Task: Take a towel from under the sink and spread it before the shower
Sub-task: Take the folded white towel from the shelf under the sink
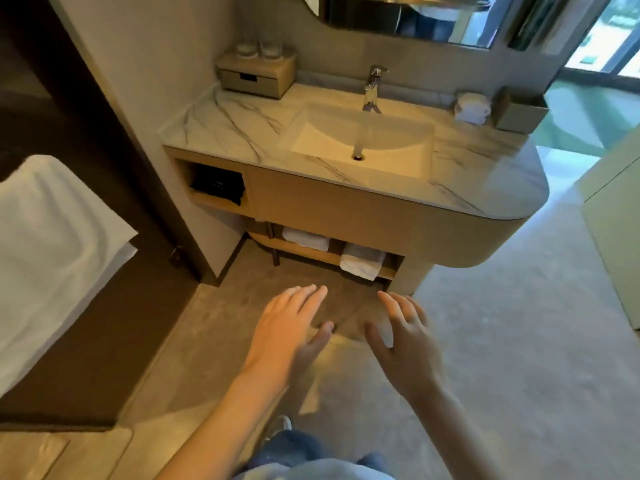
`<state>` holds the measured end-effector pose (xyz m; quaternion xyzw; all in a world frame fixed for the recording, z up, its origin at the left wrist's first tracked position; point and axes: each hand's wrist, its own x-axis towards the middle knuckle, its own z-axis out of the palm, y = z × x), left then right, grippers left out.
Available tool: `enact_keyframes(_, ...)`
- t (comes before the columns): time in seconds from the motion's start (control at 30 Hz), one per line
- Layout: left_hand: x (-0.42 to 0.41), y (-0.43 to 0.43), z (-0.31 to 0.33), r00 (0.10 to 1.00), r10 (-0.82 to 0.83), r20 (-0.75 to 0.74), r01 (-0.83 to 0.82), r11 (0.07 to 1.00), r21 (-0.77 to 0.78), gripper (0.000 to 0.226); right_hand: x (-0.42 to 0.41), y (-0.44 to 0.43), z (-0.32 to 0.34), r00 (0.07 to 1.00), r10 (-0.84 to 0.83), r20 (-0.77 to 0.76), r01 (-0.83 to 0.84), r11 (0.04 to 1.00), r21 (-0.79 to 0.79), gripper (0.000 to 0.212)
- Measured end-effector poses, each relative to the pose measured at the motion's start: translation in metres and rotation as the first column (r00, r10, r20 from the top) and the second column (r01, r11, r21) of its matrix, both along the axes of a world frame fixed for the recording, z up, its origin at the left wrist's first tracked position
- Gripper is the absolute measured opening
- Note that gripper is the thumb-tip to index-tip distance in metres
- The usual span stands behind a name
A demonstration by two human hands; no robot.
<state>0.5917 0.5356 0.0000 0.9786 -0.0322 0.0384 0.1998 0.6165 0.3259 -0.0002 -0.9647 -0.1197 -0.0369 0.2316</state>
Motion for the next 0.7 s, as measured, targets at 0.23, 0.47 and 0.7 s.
enact_keyframes(0.23,0.056,0.059,-0.01,0.985,-0.158,0.069,0.158,0.987,0.0,0.054,0.013,0.05,0.002,0.986,-0.166,0.006,0.166,0.986,-0.003,0.059)
enact_keyframes(0.47,0.111,0.051,-0.031,0.97,-0.24,0.03,0.242,0.969,-0.046,0.05,0.044,0.052,0.001,0.97,-0.241,0.027,0.242,0.969,-0.046,0.055)
enact_keyframes(0.7,0.172,0.023,-0.036,0.968,-0.253,0.0,0.253,0.967,-0.032,0.055,0.128,0.024,-0.015,0.985,-0.169,-0.025,0.166,0.983,-0.084,0.051)
